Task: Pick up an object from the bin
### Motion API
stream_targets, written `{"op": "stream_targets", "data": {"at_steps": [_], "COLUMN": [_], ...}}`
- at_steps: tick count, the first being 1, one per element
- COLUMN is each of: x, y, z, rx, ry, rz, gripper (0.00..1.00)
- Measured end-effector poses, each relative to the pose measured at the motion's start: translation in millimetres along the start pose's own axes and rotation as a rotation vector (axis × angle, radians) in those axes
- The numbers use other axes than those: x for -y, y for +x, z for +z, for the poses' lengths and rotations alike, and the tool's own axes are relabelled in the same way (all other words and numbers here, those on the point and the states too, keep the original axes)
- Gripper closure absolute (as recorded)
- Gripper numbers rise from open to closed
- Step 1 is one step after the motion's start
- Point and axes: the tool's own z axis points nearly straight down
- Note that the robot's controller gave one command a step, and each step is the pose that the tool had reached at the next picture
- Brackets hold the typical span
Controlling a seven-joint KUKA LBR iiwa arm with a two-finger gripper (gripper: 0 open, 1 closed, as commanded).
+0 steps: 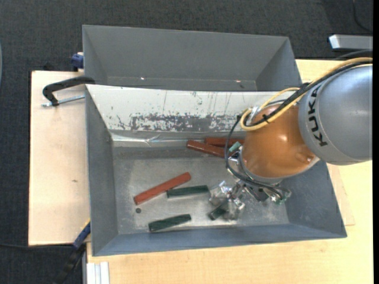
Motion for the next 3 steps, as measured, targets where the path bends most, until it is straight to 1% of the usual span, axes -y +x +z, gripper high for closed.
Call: {"op": "stream_targets", "data": {"at_steps": [1, 2, 3], "x": [17, 17, -9], "y": [13.8, 13.8, -6.8], "z": [-126, -126, -185], "rx": [0.002, 0.002, 0.003], "ry": [0.001, 0.001, 0.001], "rz": [0.013, 0.013, -0.002], "gripper": [1.00, 1.00, 1.00]}}
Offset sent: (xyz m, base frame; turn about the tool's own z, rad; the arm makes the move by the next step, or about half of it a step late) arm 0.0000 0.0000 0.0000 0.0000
